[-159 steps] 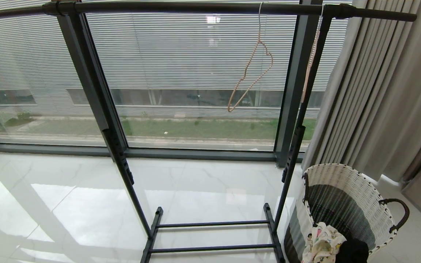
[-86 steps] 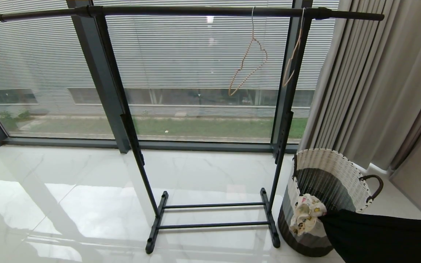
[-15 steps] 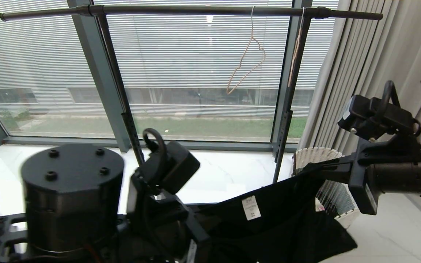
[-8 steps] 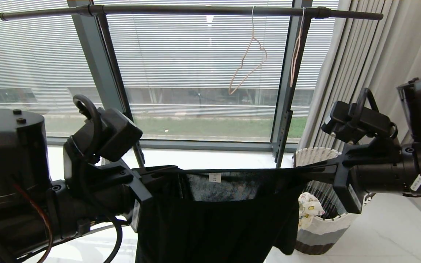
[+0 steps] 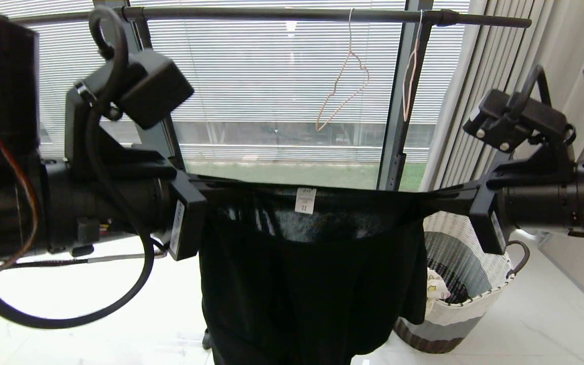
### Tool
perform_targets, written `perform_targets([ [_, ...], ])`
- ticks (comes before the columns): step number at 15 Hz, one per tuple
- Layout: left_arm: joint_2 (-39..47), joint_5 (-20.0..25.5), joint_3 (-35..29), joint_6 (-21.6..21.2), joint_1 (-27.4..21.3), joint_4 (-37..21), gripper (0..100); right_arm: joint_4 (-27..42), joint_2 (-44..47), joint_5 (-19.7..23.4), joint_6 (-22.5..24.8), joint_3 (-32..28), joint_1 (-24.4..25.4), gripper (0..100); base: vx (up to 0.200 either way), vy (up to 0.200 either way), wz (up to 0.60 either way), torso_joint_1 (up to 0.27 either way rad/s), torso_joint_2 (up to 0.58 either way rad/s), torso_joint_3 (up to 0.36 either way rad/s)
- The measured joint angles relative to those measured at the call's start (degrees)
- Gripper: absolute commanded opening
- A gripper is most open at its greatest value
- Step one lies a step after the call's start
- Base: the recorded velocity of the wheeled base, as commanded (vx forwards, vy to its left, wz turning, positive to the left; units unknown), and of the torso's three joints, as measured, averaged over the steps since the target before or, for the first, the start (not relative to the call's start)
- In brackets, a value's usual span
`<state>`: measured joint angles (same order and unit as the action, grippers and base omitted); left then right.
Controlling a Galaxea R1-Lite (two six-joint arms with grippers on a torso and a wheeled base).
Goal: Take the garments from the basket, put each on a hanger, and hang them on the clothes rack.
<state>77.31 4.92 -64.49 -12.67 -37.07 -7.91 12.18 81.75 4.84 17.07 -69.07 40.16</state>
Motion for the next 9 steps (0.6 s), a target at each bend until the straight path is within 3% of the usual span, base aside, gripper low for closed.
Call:
perform_targets([
  [4, 2.69, 0.4, -11.06, 0.02, -0.29, -7.88, 0, 7.14, 2.38, 0.17, 0.11, -10.86, -1.82, 0, 0.0, 0.0, 0.0, 0.0, 0.0, 0.0],
  [7, 2.4, 0.49, -10.07, 0.06, -2.78, -8.05, 0, 9.9, 2.93, 0.0, 0.3, -14.84, -2.1, 0, 0.0, 0.0, 0.0, 0.0, 0.0, 0.0],
  [9, 1.66, 0.29, -6.81, -4.17, -3.89, -7.28, 0, 14.04, 1.68, 0.06, 0.45, -14.82, -2.06, 0, 0.0, 0.0, 0.0, 0.0, 0.0, 0.0],
])
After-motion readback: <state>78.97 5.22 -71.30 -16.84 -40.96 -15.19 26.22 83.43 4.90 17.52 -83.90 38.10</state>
